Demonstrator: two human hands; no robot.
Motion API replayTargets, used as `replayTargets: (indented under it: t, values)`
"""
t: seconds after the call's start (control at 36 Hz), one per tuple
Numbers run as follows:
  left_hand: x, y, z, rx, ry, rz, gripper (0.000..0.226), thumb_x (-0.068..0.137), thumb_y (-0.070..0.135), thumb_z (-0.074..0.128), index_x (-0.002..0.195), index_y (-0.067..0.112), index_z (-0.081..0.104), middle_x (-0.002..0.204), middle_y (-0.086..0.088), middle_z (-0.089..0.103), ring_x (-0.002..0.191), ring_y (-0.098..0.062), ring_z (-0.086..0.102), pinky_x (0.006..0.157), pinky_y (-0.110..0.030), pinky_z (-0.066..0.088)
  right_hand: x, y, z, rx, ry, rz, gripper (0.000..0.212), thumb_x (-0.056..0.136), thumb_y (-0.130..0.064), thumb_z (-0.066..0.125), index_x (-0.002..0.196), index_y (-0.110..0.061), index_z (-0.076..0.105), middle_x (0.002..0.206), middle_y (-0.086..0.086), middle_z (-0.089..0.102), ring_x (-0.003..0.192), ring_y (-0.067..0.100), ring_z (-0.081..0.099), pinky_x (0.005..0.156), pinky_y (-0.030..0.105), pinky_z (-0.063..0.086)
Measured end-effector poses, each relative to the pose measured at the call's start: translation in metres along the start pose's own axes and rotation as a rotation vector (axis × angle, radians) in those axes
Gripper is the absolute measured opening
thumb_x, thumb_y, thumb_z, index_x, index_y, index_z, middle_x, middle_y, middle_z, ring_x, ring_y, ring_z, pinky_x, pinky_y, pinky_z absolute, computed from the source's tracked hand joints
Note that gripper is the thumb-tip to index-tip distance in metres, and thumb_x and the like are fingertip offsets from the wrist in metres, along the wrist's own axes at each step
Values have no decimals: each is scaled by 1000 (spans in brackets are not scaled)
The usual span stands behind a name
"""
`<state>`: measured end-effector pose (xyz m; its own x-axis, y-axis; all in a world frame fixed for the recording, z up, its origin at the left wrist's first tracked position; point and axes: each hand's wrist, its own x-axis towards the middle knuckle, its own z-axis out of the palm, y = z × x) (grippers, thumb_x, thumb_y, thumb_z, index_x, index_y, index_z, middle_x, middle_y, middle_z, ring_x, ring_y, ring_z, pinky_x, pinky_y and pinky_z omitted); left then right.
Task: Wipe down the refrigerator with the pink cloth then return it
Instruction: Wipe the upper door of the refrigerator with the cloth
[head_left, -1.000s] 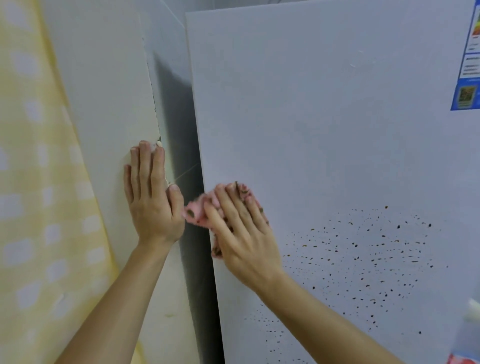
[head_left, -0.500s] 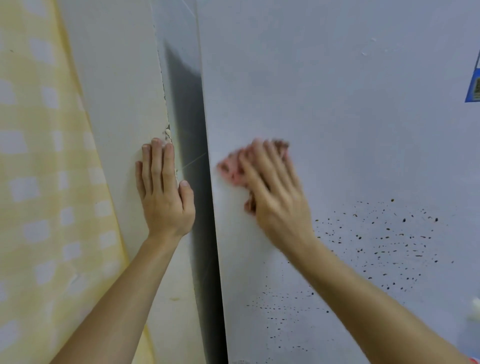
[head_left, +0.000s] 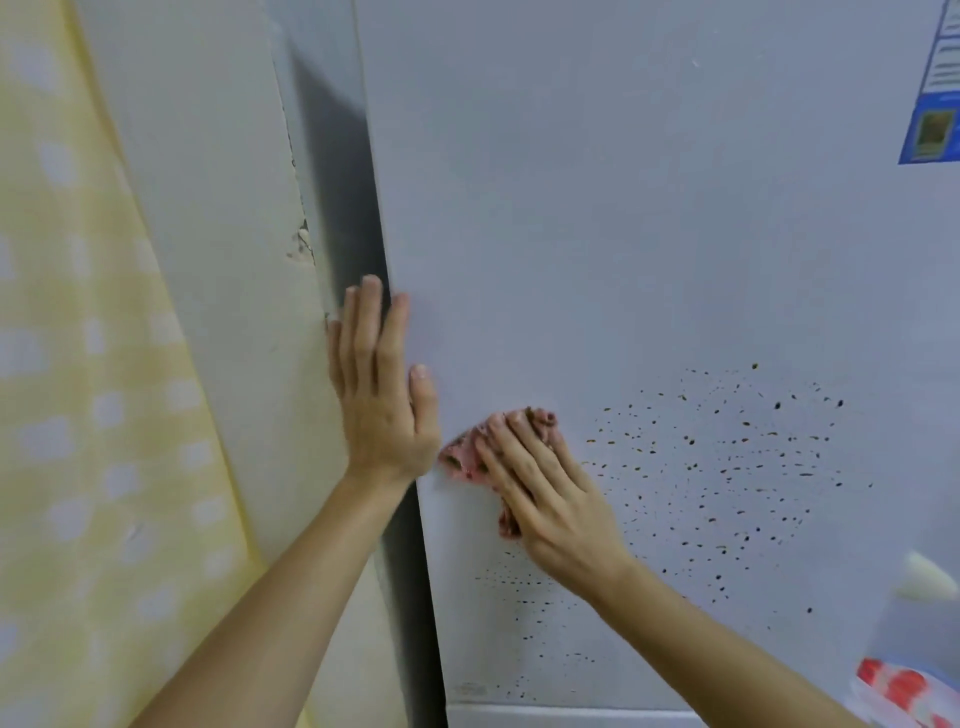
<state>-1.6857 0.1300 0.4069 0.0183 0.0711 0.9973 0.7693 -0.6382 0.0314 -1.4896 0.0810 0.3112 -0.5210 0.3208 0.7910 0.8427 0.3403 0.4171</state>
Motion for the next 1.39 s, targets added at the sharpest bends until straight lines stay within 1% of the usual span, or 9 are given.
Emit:
replayTargets:
  t: [0.08, 0.31, 0.5, 0.75, 0.83, 0.97, 1.11, 1.22, 1.39]
  values:
    - [-7, 11, 6, -33, -57, 24, 54, 103, 15, 37, 154, -3, 38, 165, -25, 31, 158, -39, 21, 124, -65, 25, 4, 15, -14, -5, -15, -21, 61, 102, -1, 14, 161, -2, 30, 172, 16, 18, 161, 31, 13, 132, 47, 11]
    - [-17, 15, 20, 34, -58, 10, 54, 105, 17, 34, 157, 1, 33, 166, -24, 30, 162, -32, 11, 126, -63, 22, 83, 105, -67, 42, 345, 345, 67, 99, -7, 63, 157, 9, 32, 166, 26, 21, 157, 44, 18, 131, 53, 11]
    - [-19, 18, 22, 119, -32, 11, 57, 104, 20, 33, 159, 4, 31, 167, -23, 29, 161, -33, 14, 129, -55, 12, 76, 88, -51, 58, 438, 355, 51, 105, -7, 47, 154, 5, 41, 165, 23, 25, 159, 38, 17, 130, 55, 16]
    - [-12, 48, 21, 87, -29, 12, 52, 100, 10, 44, 150, -4, 45, 165, -28, 30, 159, -40, 18, 130, -55, 12, -31, 62, -17, 6, 121, -69, 78, 85, 0, 70, 157, -2, 40, 167, 17, 32, 157, 34, 28, 129, 51, 24]
    - [-10, 60, 25, 35, -88, 74, 55, 97, 5, 48, 151, -4, 44, 165, -27, 32, 158, -43, 18, 129, -57, 16, -33, 72, -28, -7, 61, -111, 75, 90, 5, 61, 159, -1, 34, 170, 17, 26, 159, 33, 22, 131, 50, 18]
    - [-11, 71, 31, -15, -124, 46, 54, 100, 5, 43, 152, -7, 41, 165, -26, 32, 158, -44, 19, 129, -57, 19, -9, 117, -60, 20, 164, 150, 51, 105, -1, 46, 155, 6, 39, 166, 27, 26, 158, 42, 21, 130, 55, 16]
    - [-12, 78, 40, -15, -65, 10, 57, 94, -3, 43, 150, -6, 40, 164, -27, 32, 158, -44, 19, 130, -56, 15, 42, 155, -95, -54, 241, 452, 75, 97, -21, 51, 158, 12, 23, 166, 37, 13, 155, 55, 10, 130, 56, -1]
    - [-14, 90, 45, -14, -27, -66, 65, 85, -11, 44, 150, -8, 39, 166, -26, 28, 159, -39, 17, 131, -51, 7, 56, 142, -86, -17, 376, 592, 56, 109, -8, 36, 160, 10, 21, 166, 37, 13, 157, 51, 11, 131, 52, -2]
    - [-14, 92, 49, -22, -26, -79, 67, 84, -12, 44, 151, -7, 38, 167, -25, 26, 161, -32, 13, 131, -50, 9, 19, 109, -56, 19, 296, 465, 57, 112, -29, 39, 162, -3, 28, 168, 28, 14, 158, 47, 10, 130, 54, 4]
